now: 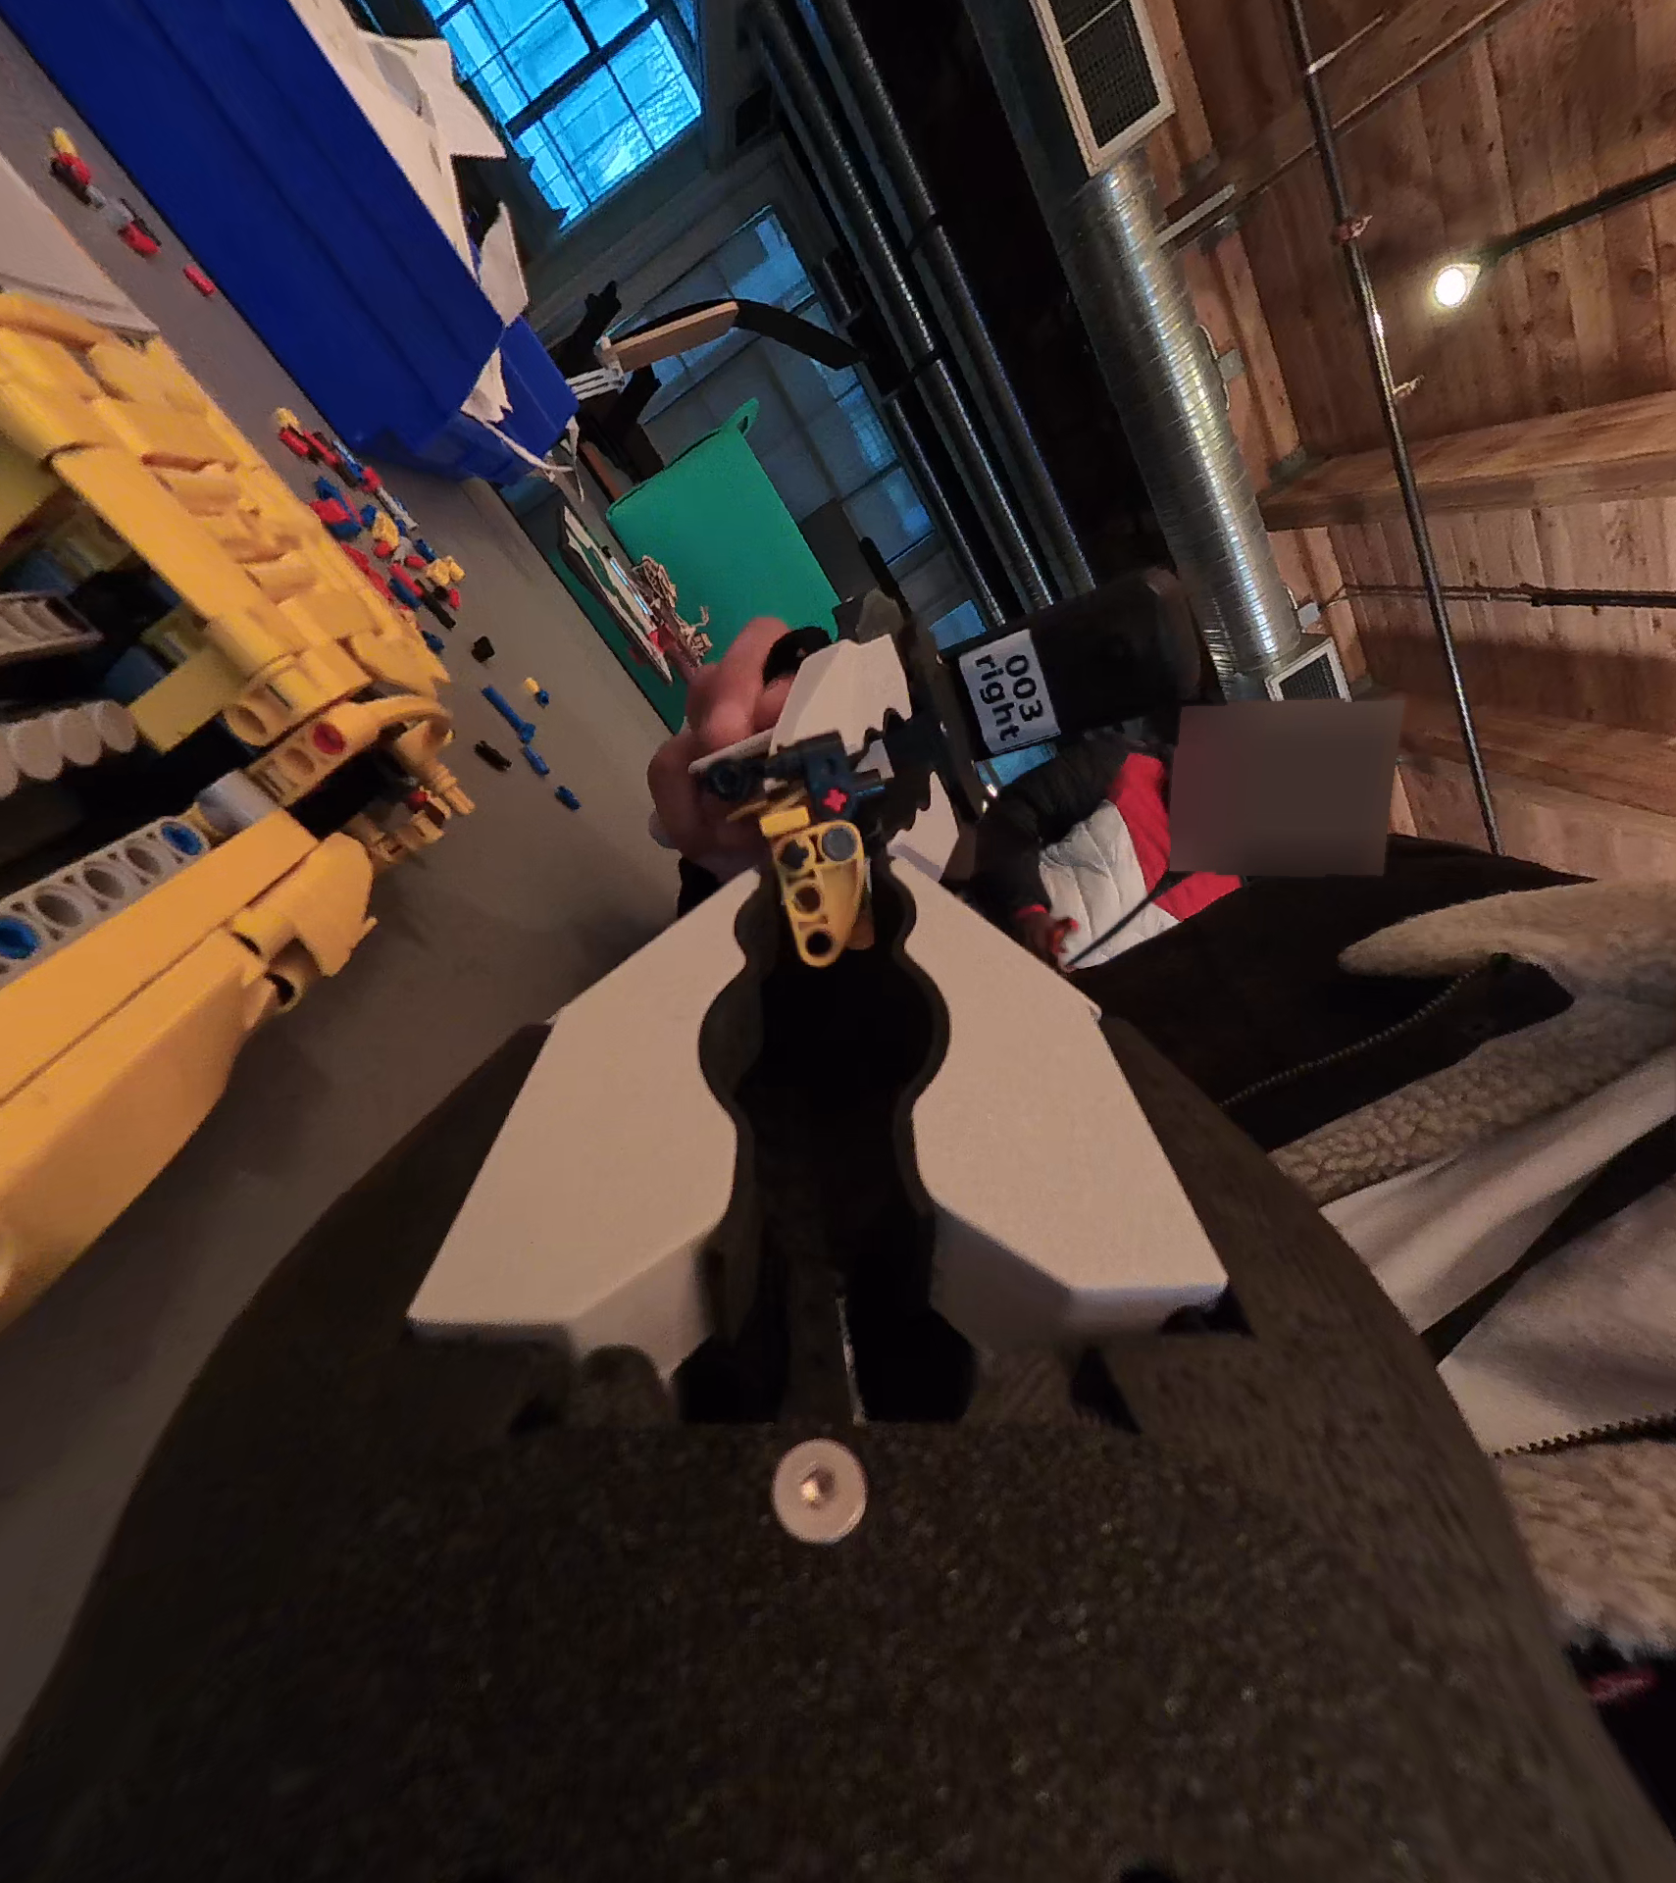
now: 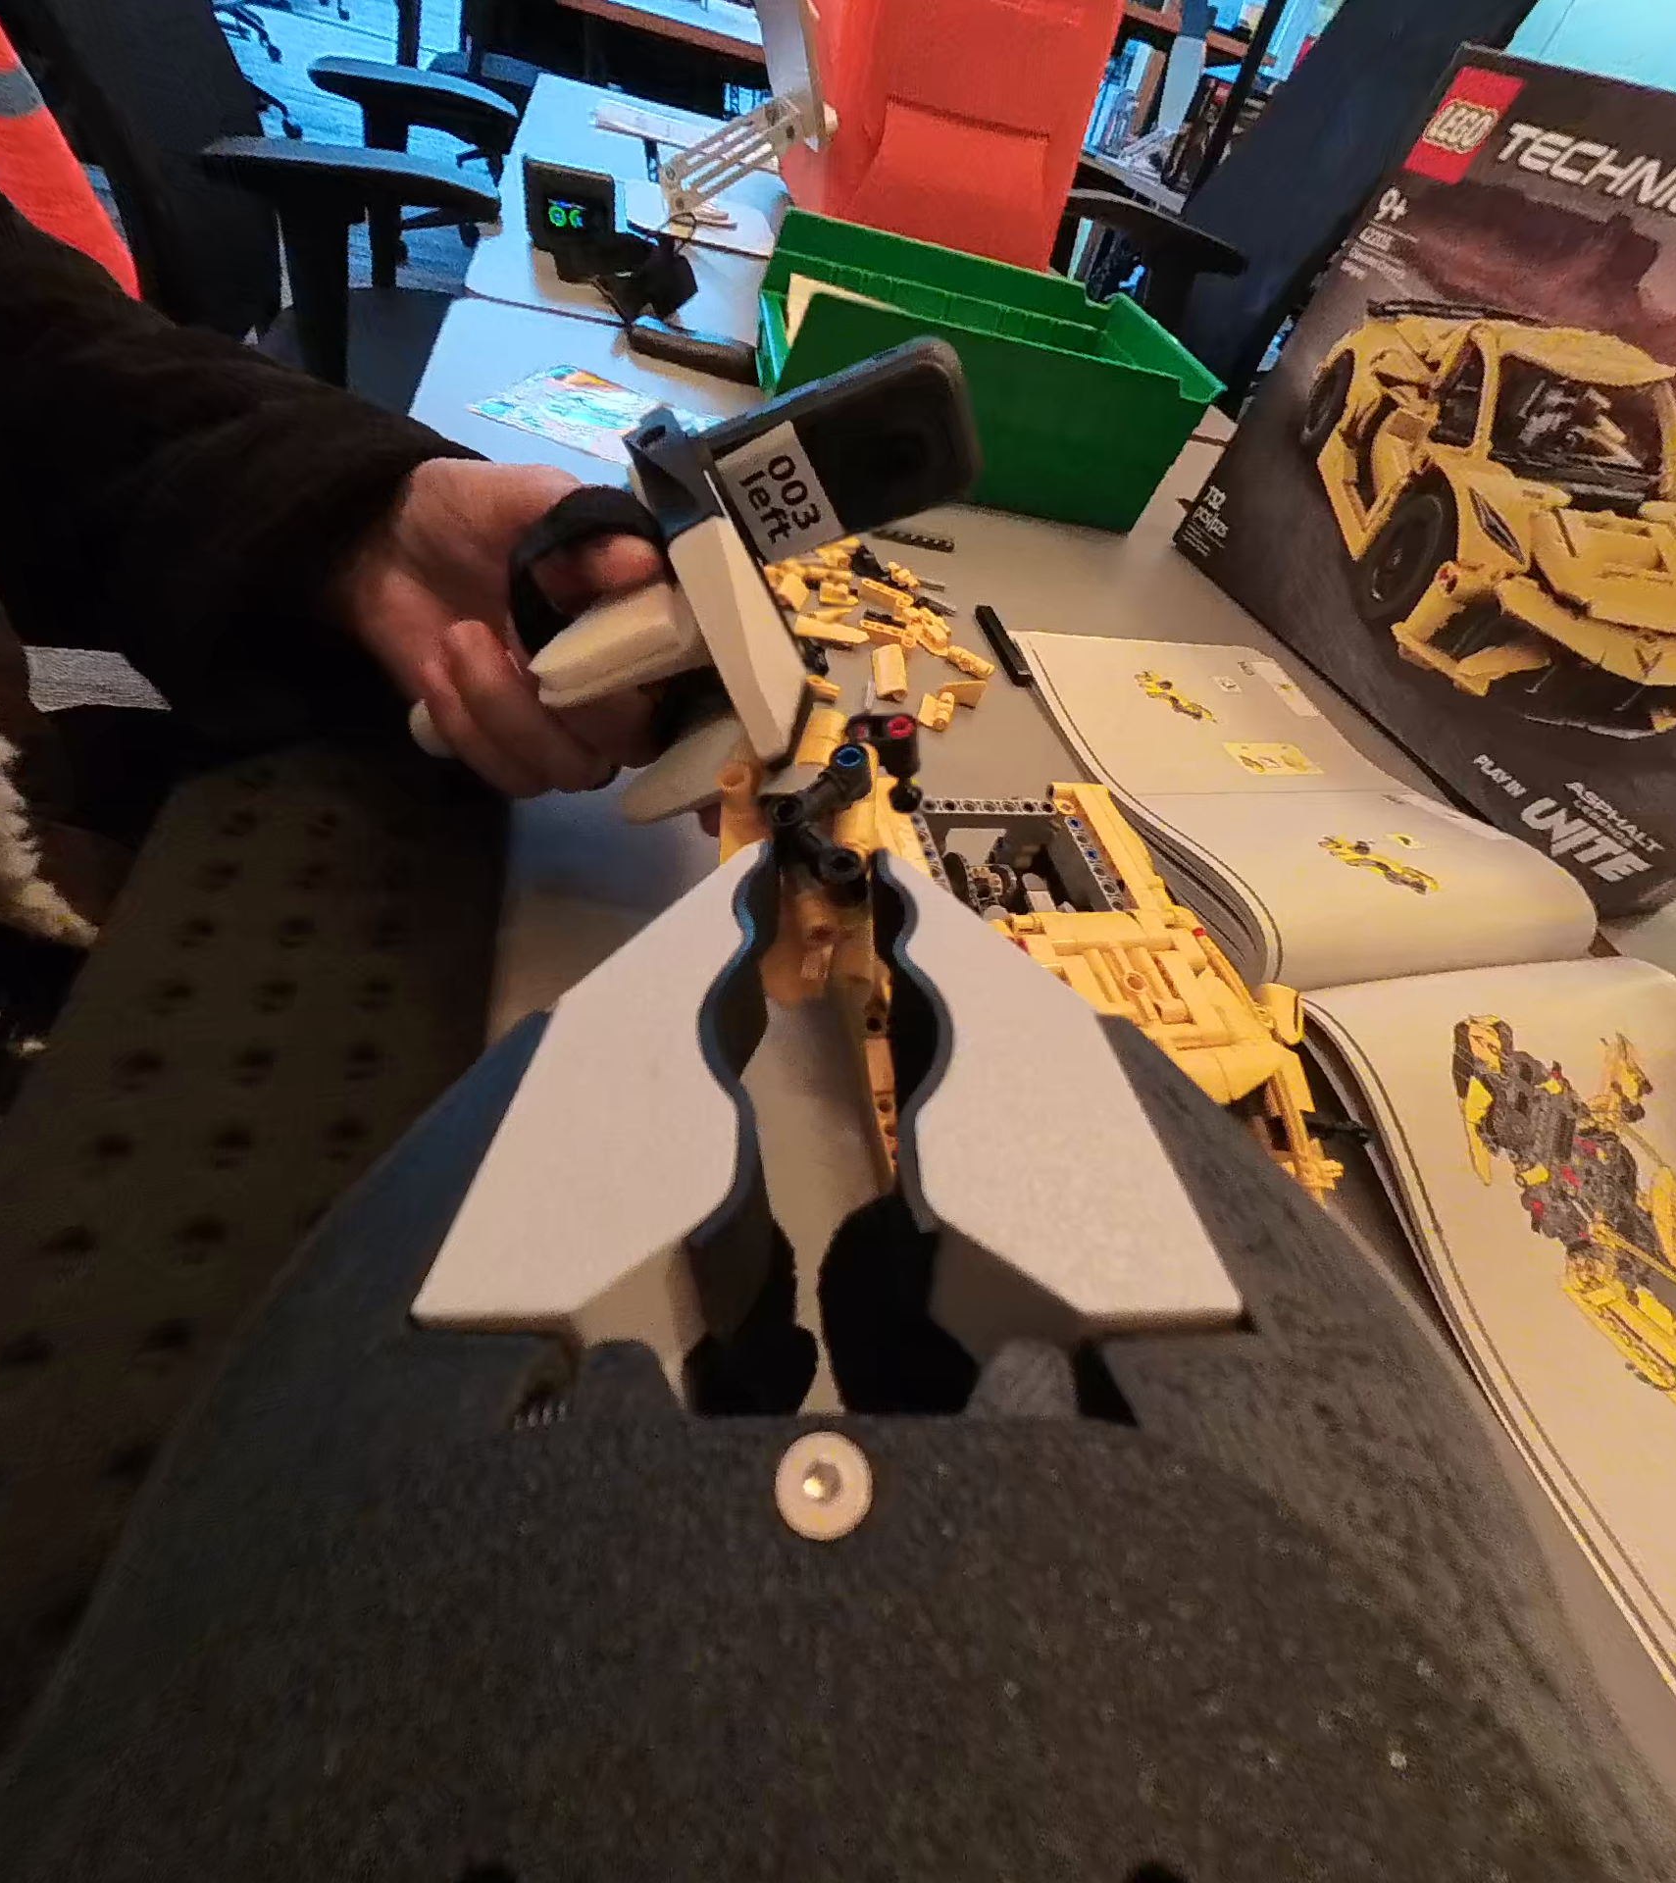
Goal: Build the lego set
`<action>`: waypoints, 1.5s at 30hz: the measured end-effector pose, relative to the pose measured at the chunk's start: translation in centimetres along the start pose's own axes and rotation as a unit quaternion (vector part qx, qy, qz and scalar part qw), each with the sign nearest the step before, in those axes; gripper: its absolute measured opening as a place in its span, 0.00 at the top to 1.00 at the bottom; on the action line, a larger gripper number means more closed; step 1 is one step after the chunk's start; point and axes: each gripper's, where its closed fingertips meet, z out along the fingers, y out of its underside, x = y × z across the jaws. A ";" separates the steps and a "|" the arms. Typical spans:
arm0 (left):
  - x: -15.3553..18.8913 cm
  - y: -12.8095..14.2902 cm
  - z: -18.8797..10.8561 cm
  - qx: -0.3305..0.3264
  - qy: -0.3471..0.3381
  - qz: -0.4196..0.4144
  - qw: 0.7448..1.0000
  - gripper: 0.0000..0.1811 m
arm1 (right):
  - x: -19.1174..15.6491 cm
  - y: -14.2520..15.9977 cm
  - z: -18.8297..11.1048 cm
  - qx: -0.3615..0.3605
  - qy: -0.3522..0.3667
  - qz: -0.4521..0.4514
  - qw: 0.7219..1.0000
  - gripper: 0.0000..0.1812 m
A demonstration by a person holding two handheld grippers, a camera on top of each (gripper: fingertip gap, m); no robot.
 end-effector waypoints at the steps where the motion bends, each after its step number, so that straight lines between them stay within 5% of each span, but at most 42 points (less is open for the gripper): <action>1: 0.1 0.0 0.0 0.001 0.002 0.002 1.000 0.90 | -0.1 -0.1 -0.1 0.003 -0.007 0.003 1.000 0.91; 36: -0.6 1.3 -0.1 -0.025 -0.006 -0.004 1.000 0.91 | -0.8 1.0 -0.1 0.016 -0.001 0.011 1.000 0.91; 45: -0.5 0.8 -0.3 -0.031 -0.012 0.027 0.999 0.92 | -0.1 -0.1 -0.4 0.071 -0.008 0.068 0.995 0.84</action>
